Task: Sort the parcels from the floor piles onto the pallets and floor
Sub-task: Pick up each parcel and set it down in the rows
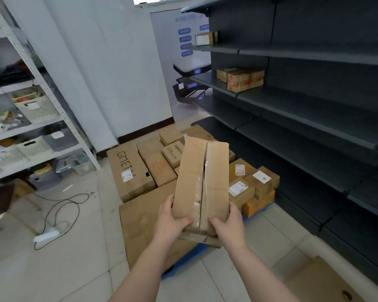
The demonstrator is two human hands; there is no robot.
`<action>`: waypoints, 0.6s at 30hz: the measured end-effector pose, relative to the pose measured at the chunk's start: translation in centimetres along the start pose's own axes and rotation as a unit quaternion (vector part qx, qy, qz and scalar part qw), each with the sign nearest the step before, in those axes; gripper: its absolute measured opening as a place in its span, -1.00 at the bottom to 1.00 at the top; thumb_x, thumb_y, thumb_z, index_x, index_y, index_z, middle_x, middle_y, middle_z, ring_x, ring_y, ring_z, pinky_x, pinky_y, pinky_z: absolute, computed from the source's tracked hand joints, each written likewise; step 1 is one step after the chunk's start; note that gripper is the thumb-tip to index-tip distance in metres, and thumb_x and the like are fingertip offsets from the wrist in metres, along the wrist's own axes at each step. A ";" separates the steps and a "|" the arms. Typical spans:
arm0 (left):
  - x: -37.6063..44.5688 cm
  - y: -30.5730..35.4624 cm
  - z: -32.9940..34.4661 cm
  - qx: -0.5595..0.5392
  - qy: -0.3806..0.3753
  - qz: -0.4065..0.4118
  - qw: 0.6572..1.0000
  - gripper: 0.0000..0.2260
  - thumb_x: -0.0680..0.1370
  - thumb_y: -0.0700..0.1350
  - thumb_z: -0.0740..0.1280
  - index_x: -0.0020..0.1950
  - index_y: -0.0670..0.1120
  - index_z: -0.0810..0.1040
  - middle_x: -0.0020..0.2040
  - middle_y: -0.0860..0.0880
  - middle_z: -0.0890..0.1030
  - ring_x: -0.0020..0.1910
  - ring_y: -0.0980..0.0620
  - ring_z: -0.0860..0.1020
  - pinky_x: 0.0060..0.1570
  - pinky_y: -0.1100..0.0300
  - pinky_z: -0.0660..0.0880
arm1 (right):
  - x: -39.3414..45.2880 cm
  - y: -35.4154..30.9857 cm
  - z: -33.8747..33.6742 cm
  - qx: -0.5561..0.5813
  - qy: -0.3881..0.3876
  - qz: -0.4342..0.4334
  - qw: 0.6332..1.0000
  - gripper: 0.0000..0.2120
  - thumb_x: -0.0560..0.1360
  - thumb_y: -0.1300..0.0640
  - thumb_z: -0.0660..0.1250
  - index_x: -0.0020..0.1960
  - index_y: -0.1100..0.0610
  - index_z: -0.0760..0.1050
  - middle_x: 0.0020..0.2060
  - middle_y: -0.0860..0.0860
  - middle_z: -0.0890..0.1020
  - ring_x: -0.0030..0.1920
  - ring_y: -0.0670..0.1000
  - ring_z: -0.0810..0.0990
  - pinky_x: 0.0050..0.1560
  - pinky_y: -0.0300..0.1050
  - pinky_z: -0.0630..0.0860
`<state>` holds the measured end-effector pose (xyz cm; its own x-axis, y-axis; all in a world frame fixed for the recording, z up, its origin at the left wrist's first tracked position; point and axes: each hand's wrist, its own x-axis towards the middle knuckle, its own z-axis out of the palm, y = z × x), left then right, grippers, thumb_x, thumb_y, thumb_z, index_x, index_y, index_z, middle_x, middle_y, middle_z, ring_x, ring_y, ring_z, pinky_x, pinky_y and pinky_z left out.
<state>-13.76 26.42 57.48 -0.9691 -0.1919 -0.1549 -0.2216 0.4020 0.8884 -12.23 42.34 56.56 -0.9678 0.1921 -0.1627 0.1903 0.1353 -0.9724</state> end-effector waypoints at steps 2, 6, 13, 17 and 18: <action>2.9 -0.3 0.5 -0.003 0.002 -0.017 1.000 -0.28 0.30 -0.11 0.54 0.39 0.08 0.32 0.29 -0.02 0.41 0.20 -0.04 0.47 0.17 -0.07 0.50 | 2.8 -0.3 0.4 0.003 -0.008 0.019 1.000 -0.56 0.40 0.22 0.38 0.20 -0.01 0.34 0.07 -0.02 0.49 -0.01 -0.07 0.48 -0.07 -0.20 0.44; 9.0 -0.3 2.1 -0.024 -0.020 -0.037 0.999 -0.27 0.34 -0.17 0.53 0.44 0.02 0.28 0.30 -0.02 0.40 0.21 -0.05 0.46 0.14 0.00 0.52 | 9.1 -0.6 1.0 -0.001 -0.009 0.051 0.999 -0.61 0.43 0.22 0.36 0.16 0.02 0.28 -0.06 -0.09 0.49 -0.08 -0.10 0.49 -0.22 -0.28 0.45; 23.2 0.7 6.0 -0.065 -0.070 -0.059 0.994 -0.29 0.33 -0.23 0.52 0.42 0.00 0.32 0.29 -0.05 0.44 0.17 -0.02 0.49 -0.17 0.28 0.48 | 22.9 -1.6 2.7 -0.063 0.042 0.098 0.992 -0.57 0.44 0.14 0.44 0.19 0.12 0.29 -0.05 -0.09 0.46 -0.11 -0.12 0.46 -0.29 -0.36 0.36; 30.9 3.0 8.1 -0.058 -0.126 -0.065 0.988 -0.31 0.32 -0.24 0.54 0.37 0.04 0.33 0.19 0.00 0.48 0.00 0.12 0.50 -0.28 0.37 0.44 | 30.0 -2.3 3.0 -0.102 0.058 0.115 0.986 -0.50 0.42 0.13 0.46 0.27 0.11 0.33 0.06 -0.06 0.48 0.09 -0.01 0.50 0.00 -0.21 0.42; 32.8 3.6 8.7 -0.050 -0.143 -0.066 0.986 -0.32 0.33 -0.23 0.54 0.36 0.05 0.33 0.17 0.01 0.49 -0.06 0.18 0.49 -0.30 0.38 0.44 | 31.7 -2.3 2.9 -0.103 0.063 0.124 0.985 -0.48 0.42 0.13 0.47 0.29 0.12 0.34 0.08 -0.04 0.49 0.12 0.01 0.51 0.04 -0.18 0.43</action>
<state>-47.28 29.35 51.88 -0.9264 0.0283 -0.3755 -0.3508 0.2971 0.8881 -43.82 45.27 53.14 -0.8616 0.3610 -0.3567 0.4606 0.2609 -0.8484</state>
